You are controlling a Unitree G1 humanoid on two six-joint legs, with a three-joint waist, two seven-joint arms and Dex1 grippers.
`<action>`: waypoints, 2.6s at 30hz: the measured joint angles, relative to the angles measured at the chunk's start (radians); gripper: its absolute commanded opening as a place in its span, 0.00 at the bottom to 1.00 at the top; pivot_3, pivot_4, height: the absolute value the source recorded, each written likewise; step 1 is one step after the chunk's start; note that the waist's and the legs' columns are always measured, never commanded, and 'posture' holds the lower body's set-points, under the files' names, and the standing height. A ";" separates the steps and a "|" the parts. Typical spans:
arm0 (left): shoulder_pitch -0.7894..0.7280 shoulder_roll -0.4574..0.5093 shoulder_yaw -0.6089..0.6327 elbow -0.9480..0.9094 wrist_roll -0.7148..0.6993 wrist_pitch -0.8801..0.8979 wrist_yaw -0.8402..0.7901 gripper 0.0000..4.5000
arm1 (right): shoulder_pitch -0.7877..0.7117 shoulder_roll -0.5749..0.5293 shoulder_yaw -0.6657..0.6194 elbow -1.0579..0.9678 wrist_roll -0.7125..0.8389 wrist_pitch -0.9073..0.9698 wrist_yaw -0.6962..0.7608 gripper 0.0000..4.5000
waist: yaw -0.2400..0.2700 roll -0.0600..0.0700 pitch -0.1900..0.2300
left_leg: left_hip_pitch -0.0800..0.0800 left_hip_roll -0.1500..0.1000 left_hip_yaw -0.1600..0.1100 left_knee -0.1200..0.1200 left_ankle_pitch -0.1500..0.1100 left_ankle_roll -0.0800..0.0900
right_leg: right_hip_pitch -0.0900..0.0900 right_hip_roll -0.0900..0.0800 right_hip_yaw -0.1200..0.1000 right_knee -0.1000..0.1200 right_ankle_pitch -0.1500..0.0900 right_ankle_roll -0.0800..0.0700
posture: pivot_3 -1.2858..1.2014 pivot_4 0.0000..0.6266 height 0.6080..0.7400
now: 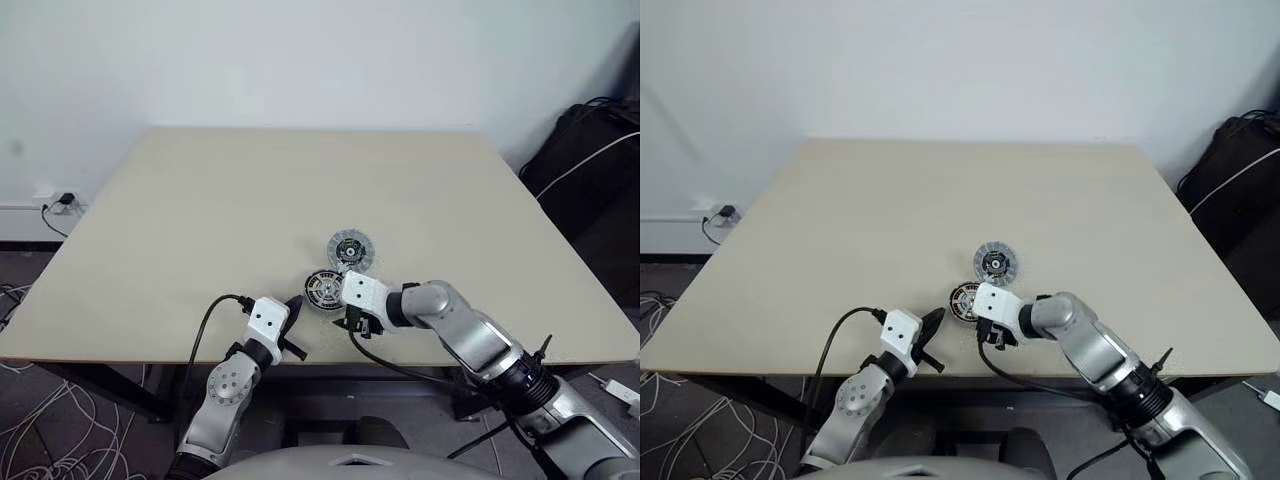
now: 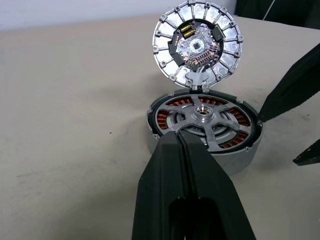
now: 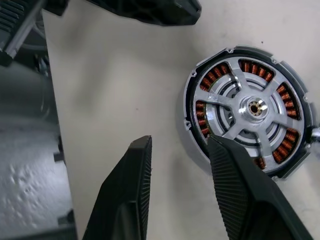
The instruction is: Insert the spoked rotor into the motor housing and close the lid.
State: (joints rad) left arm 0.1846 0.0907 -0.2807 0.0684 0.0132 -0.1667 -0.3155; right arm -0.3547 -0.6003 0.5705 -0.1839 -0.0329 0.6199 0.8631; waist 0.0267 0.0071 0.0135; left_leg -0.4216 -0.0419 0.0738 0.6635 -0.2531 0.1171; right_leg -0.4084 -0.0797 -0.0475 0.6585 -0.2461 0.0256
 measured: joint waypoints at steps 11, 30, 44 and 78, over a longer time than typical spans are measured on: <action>0.037 -0.004 0.014 -0.039 -0.017 0.024 0.004 0.00 | -0.093 0.058 0.068 0.142 -0.079 -0.049 0.056 0.42 | 0.003 0.000 0.000 | 0.000 0.000 0.000 0.000 0.000 0.000 | 0.000 0.000 0.000 0.000 0.000 0.000 | 0.52 0.00 1.00; 0.036 -0.019 0.030 0.013 -0.025 -0.026 0.009 0.00 | -0.146 0.085 0.090 0.250 -0.132 -0.114 0.121 0.01 | 0.002 0.000 -0.003 | 0.001 0.000 0.000 0.000 0.000 0.000 | 0.000 0.000 0.000 0.001 0.004 0.000 | 0.52 0.00 1.00; 0.032 -0.023 0.041 0.131 -0.034 -0.103 -0.003 0.00 | 0.091 0.052 -0.097 -0.034 -0.074 0.157 0.021 0.01 | 0.035 0.006 -0.008 | -0.006 0.000 0.000 0.001 0.000 0.000 | -0.001 -0.002 -0.002 -0.007 0.005 0.001 | 0.52 0.00 1.00; 0.022 -0.032 0.055 0.168 -0.038 -0.109 -0.033 0.00 | 0.056 0.375 -0.197 -0.113 0.148 0.594 -0.388 0.22 | 0.002 0.007 -0.009 | -0.009 -0.001 0.000 -0.001 0.000 0.001 | -0.003 -0.001 -0.002 -0.013 0.010 0.006 | 0.52 0.00 1.00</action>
State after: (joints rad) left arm 0.2066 0.0584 -0.2258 0.2363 -0.0250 -0.2755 -0.3485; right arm -0.2985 -0.2256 0.3733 -0.2965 0.1151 1.2143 0.4751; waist 0.0291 0.0142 0.0045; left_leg -0.4306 -0.0430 0.0740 0.6627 -0.2536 0.1178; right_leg -0.4112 -0.0802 -0.0493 0.6453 -0.2363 0.0312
